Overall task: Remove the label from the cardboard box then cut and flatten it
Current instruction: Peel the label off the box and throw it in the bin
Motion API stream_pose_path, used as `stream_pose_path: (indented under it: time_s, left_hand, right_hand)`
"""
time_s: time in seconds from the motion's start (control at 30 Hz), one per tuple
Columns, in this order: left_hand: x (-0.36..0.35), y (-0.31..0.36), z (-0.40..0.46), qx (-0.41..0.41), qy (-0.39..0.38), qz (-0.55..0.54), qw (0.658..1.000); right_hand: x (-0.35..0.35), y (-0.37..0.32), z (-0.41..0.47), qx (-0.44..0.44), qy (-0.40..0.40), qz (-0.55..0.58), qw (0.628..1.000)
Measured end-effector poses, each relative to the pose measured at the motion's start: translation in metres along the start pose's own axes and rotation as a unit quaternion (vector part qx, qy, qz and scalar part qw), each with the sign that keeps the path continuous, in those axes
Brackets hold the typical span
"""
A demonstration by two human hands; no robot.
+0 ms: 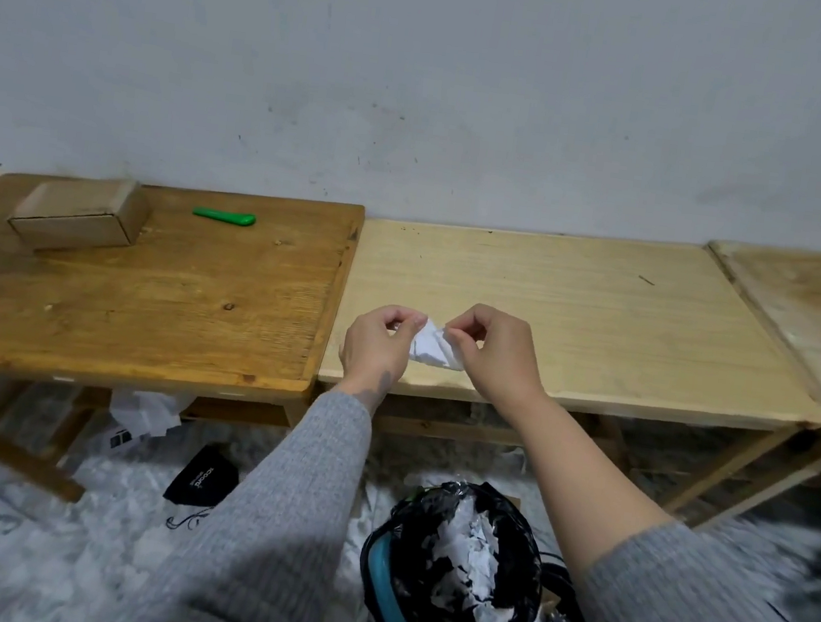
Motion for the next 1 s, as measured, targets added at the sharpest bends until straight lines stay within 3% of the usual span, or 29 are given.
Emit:
stream_pose_path:
  time_s: [0.1, 0.17, 0.37, 0.57, 0.77, 0.9, 1.0]
  left_hand:
    - [0.016, -0.010, -0.001, 0.047, 0.062, -0.018, 0.997]
    - [0.022, -0.011, 0.000, 0.031, 0.070, -0.011, 0.997]
    - [-0.015, 0.002, -0.029, 0.024, -0.009, -0.029, 0.999]
    - [-0.044, -0.021, -0.056, -0.040, -0.063, 0.128, 0.989]
    - [-0.079, -0.062, -0.091, 0.041, -0.152, 0.157, 0.975]
    - [-0.104, -0.105, -0.090, 0.029, -0.160, 0.196, 0.967]
    - [-0.123, -0.134, -0.083, 0.017, -0.157, 0.225, 0.962]
  right_hand:
    - [0.024, 0.020, -0.001, -0.025, 0.021, -0.028, 0.999]
    - [0.044, 0.034, 0.000, -0.034, 0.027, -0.037, 0.998]
    - [0.048, 0.036, -0.007, -0.021, -0.008, -0.032, 0.999]
    - [0.052, 0.073, -0.027, -0.066, -0.028, -0.095, 0.993]
    - [0.038, 0.129, -0.062, -0.106, -0.028, -0.189, 0.976]
    - [0.023, 0.173, -0.082, -0.189, -0.055, -0.104, 0.975]
    - [0.010, 0.204, -0.093, -0.208, -0.059, -0.107, 0.970]
Point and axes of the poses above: each hand's wrist, its own z-axis towards the middle knuckle, its own x-axis out of the back of the hand, y = z × x, the point moved 3 cm from there along z, towards the middle knuckle, and after that the axes turned 8 degrees about y, right-handed, at the moved point
